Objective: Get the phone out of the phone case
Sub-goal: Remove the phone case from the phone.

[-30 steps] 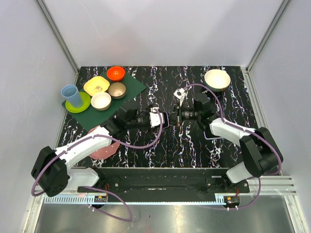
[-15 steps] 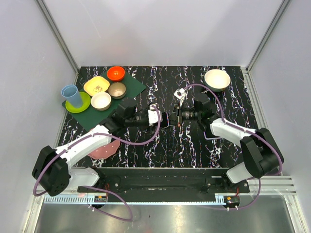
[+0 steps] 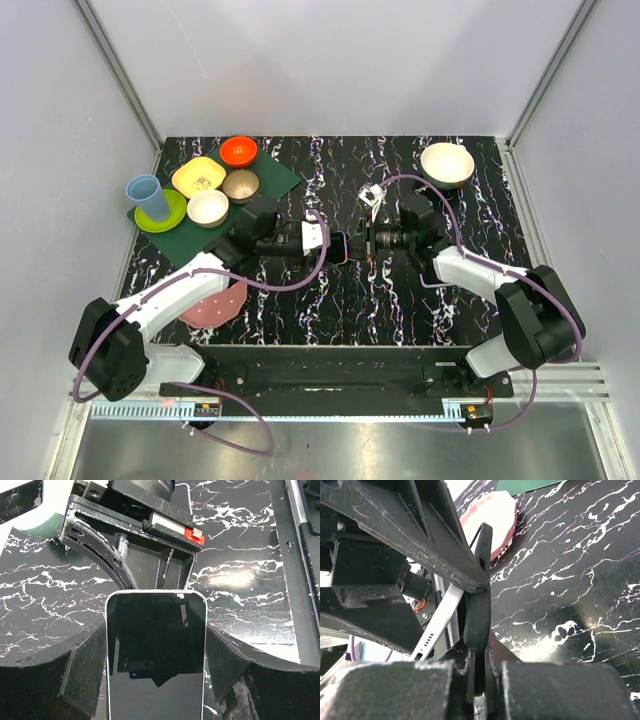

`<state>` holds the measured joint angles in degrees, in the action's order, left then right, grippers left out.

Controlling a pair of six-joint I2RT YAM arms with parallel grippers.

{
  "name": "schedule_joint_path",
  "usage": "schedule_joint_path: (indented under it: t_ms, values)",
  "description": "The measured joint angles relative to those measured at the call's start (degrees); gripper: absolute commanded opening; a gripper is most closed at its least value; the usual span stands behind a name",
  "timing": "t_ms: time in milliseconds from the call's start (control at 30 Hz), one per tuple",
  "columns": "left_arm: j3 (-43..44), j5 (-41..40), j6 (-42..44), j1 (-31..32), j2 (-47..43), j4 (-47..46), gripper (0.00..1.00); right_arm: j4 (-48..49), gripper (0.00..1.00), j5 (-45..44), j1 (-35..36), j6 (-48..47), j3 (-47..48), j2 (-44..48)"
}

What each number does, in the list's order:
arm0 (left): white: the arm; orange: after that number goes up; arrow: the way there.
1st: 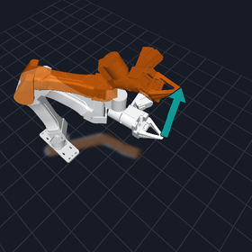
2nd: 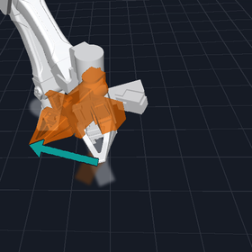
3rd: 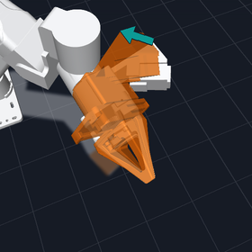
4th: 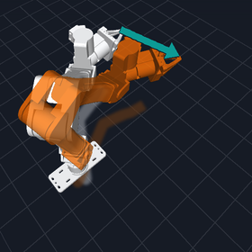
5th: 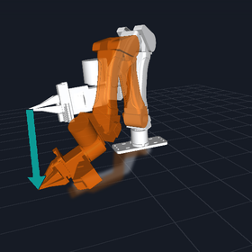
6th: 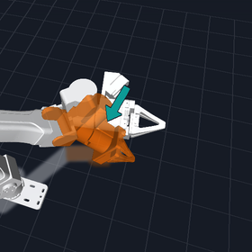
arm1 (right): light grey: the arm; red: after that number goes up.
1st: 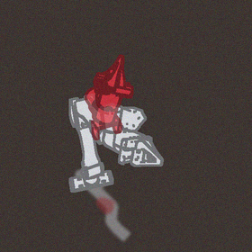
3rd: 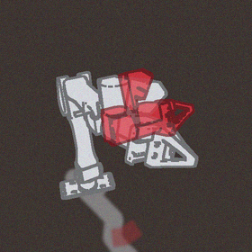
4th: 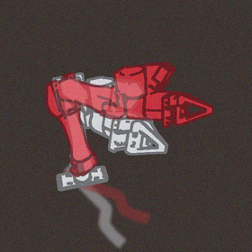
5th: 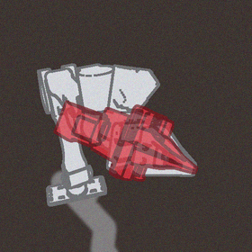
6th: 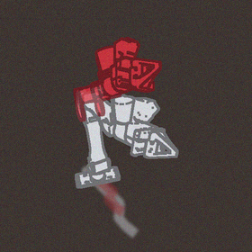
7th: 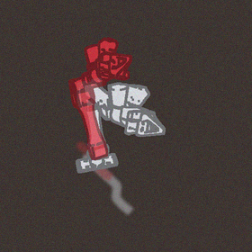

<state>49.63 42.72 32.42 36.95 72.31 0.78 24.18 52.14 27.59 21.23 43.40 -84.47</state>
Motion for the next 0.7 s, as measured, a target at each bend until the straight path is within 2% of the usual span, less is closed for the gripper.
schedule_joint_path:
  t_ms: [567,700]
  values:
    - [2.16,5.57,-2.45,-1.84,2.34,1.22,0.59,2.10,0.00,-0.98,0.00,-1.81,-1.97,0.90]
    - [2.16,5.25,-2.08,-1.84,2.32,1.44,0.59,-1.86,0.00,-1.07,0.00,-0.92,-0.22,0.85]
